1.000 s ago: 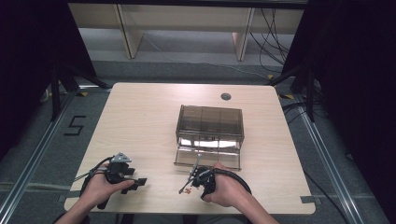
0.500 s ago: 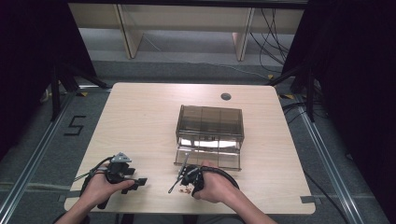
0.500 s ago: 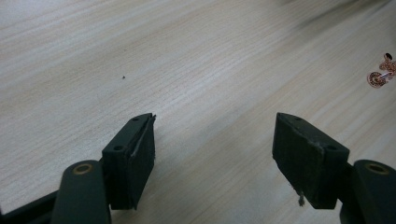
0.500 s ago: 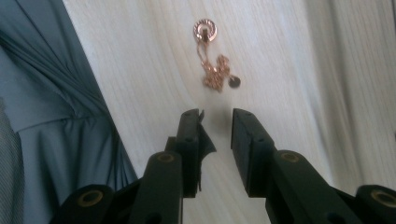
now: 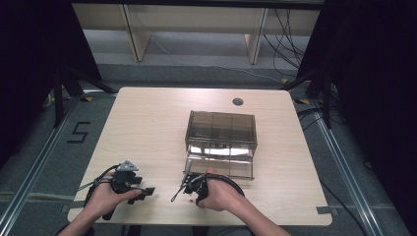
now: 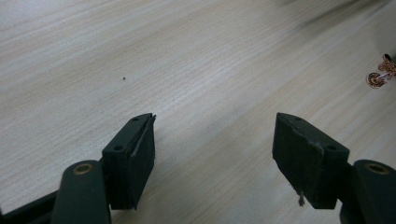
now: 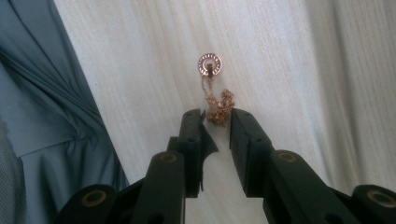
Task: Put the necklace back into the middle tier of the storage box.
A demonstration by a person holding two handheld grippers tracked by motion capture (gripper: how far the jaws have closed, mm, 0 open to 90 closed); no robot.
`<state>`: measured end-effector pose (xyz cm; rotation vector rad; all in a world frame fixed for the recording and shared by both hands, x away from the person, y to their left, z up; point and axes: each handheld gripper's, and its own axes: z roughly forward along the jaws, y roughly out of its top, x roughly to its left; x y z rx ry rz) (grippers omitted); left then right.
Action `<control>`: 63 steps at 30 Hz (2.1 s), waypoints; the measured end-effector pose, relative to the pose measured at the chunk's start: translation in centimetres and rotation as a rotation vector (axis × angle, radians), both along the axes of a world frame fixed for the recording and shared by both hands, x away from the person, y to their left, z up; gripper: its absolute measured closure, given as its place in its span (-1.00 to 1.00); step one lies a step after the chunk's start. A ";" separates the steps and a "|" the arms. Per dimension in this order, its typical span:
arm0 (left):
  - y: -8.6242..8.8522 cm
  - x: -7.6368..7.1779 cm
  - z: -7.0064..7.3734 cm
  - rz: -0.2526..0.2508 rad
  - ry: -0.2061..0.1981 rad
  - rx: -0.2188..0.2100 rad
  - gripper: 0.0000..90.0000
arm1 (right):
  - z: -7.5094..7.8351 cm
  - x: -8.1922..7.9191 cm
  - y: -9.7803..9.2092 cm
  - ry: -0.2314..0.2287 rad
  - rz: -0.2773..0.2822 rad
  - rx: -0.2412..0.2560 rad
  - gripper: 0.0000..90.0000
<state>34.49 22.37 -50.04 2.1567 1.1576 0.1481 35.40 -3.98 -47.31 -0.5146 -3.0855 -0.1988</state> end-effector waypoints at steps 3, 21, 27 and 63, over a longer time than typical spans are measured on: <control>0.0 0.0 0.2 0.002 0.005 0.024 -0.34 | -0.1 -0.2 0.3 0.009 -0.041 -0.021 0.68; 0.0 0.0 0.0 -0.005 -0.004 0.003 -0.34 | -0.4 0.0 0.9 -0.026 -0.011 -0.043 0.90; 0.1 0.0 0.1 -0.007 -0.001 0.010 -0.34 | -0.1 0.1 0.7 0.018 -0.061 -0.044 0.91; 0.1 0.0 0.0 -0.007 0.007 0.007 -0.34 | 5.3 0.8 -2.3 0.093 -0.231 -0.021 0.91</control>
